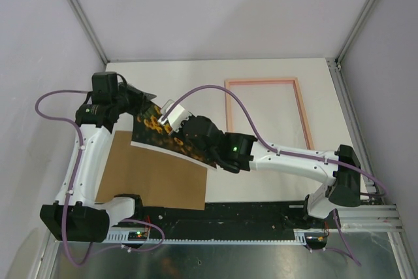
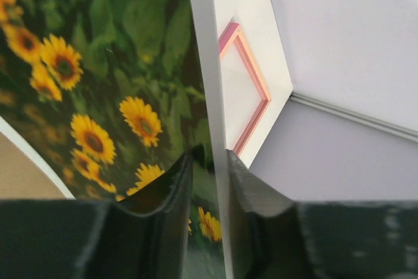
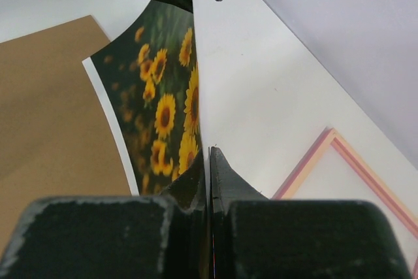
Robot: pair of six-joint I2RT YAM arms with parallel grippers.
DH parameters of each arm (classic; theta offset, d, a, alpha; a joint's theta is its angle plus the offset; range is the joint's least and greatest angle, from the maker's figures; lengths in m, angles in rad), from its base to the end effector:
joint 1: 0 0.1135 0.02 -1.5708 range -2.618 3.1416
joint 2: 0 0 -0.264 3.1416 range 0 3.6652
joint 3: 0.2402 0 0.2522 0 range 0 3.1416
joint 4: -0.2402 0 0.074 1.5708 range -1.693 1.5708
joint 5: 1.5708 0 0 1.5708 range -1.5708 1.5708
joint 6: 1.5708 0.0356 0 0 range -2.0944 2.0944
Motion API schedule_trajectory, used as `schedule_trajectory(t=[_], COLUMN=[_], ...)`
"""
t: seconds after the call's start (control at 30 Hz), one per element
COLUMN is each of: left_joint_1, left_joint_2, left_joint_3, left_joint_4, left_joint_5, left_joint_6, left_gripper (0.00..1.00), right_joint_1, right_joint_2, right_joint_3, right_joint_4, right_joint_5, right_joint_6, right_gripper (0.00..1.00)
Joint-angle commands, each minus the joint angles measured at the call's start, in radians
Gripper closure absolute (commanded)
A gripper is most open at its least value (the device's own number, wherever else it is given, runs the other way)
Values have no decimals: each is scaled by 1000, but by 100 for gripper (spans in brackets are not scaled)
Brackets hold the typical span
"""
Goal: Put the photo into the frame
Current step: Pass from the right arm to the left, then turn over the photo.
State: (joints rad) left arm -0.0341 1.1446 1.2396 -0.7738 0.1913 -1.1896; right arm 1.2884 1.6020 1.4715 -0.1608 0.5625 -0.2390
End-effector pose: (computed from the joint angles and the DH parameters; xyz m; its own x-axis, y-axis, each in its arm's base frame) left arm 0.2335 -0.0147 0.3684 -0.4018 -0.8981 -0.1788 -0.5150 0.3830 -0.7669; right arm 0.1237 0.3584 0.3751 0.0809 -0.4399 -0.8944 -0.6700 0.6404 -0.3756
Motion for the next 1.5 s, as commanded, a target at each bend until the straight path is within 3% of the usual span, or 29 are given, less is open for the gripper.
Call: schedule_trajectory(t=[0.0,0.13,0.23,0.33,0.5,0.73,0.97,1.17,1.33,1.47], left_joint_1=[-12,-18,-22,-30,-80,-187,-400,-528,-522,-456], left_joint_2=[1,15,29,48,136,346,652,881,883,806], left_joint_3=[64,107,142,185,313,536,917,1172,1079,778], left_joint_4=[-2,-2,0,2,15,65,90,98,136,270], left_joint_5=[30,35,42,41,46,53,89,159,215,289], left_joint_6=[-9,0,6,24,62,114,172,160,184,182], left_gripper=[76,97,100,100,100,100,100,100,100,100], right_joint_1=[3,-20,-50,-69,-126,-316,-672,-1034,-1205,-1227], right_joint_2=[-71,-124,-167,-216,-352,-588,-713,-667,-602,-558], right_joint_3=[29,-6,-28,-39,-67,-126,-140,-140,-154,-186], right_joint_4=[28,17,1,-33,-122,-276,-478,-534,-528,-498], right_joint_5=[26,-12,-46,-56,-89,-101,-79,-337,-498,-532], right_joint_6=[-17,26,63,95,182,419,655,706,721,734], right_gripper=[98,85,69,45,27,21,18,18,18,18])
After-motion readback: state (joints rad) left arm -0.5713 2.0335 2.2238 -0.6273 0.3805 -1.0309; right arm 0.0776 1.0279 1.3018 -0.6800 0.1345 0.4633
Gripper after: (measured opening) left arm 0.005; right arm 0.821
